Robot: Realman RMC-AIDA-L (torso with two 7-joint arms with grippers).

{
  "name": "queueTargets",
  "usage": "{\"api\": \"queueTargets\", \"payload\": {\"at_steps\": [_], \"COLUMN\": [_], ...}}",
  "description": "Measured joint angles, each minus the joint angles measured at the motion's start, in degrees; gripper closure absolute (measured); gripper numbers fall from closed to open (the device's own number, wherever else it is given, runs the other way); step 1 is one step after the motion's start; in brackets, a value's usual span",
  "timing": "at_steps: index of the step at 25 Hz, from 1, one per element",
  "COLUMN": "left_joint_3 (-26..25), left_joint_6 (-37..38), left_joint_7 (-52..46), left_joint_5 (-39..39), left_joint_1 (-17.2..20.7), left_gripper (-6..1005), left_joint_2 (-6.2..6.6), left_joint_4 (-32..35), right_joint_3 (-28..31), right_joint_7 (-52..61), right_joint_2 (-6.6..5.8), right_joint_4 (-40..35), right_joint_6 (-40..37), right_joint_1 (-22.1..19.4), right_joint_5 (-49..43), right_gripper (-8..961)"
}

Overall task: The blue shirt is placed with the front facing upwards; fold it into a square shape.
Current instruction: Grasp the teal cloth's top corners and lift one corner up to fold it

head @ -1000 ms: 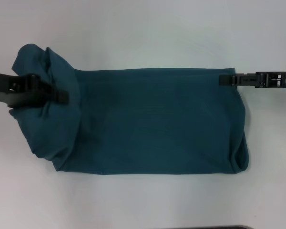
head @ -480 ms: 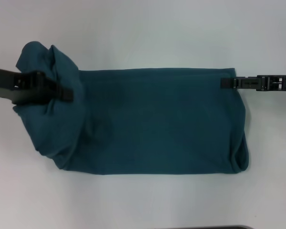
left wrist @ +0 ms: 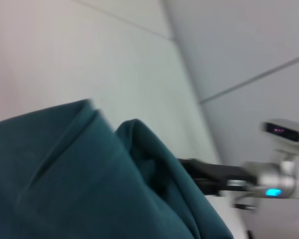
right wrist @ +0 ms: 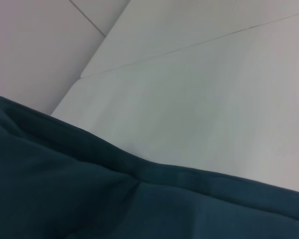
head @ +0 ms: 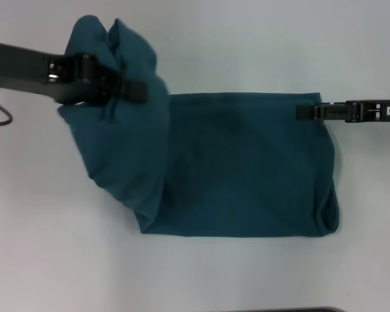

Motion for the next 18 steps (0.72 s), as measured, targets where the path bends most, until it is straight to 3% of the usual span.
{"api": "queueTargets", "payload": {"at_steps": [11, 15, 18], "left_joint_3": [5.6, 8.4, 8.6], "left_joint_6": [-1.3, -3.9, -3.6], "left_joint_7": [0.9, 2.1, 3.0], "left_joint_5": [-5.8, -5.8, -7.9], "left_joint_1": [-0.1, -0.7, -0.9], "left_gripper": [912, 912, 912], "left_joint_2": [-0.55, -0.01, -0.01], "left_joint_4": [3.9, 7.9, 7.2], "right_joint_3": [-0.7, -0.7, -1.1], "right_joint_7": [0.4, 1.0, 1.3], "right_joint_2": [0.20, 0.06, 0.09], "right_joint_4": [0.0, 0.0, 0.1], "right_joint_6": [0.6, 0.8, 0.8], "right_joint_1": [0.6, 0.8, 1.1], "right_joint_5": [0.0, 0.0, 0.0], "right_gripper": [71, 73, 74]}}
